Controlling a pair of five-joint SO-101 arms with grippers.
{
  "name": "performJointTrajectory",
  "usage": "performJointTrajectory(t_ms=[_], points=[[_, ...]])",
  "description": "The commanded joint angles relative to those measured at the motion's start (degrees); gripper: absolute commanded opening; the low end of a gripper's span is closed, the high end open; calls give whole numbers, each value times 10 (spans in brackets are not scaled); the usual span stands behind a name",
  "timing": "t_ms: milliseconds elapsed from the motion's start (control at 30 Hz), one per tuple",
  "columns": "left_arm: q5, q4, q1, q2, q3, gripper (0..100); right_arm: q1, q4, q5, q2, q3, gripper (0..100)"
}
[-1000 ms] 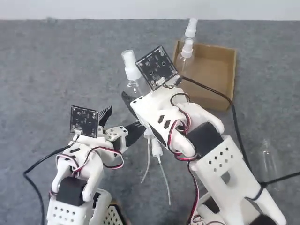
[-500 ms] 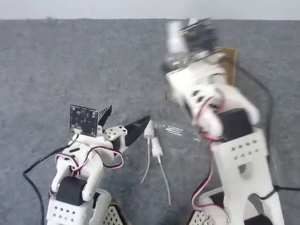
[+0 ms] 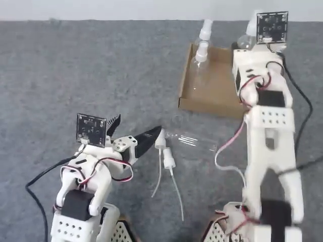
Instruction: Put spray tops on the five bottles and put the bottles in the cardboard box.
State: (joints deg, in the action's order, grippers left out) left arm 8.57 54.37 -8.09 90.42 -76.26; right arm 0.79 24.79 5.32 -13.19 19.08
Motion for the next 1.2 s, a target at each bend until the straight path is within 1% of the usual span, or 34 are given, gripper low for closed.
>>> performJointTrajectory(t_ms=[0,200,300,467,633,800,1167], points=[[-1,-11,-3,7,6,375,13,-121,4,56,-7,6],[-1,-11,-3,7,6,375,14,-286,4,174,-9,6],[-2,-11,-3,7,6,375,14,-324,4,231,-38,6],[-2,-11,-3,7,5,375,14,-326,4,318,-122,6],[-2,-11,-3,7,5,375,13,-330,4,377,-171,6],[-2,-11,-3,7,5,375,13,-356,4,414,-193,6],[-2,-9,-3,7,5,375,10,-363,4,460,-211,6]])
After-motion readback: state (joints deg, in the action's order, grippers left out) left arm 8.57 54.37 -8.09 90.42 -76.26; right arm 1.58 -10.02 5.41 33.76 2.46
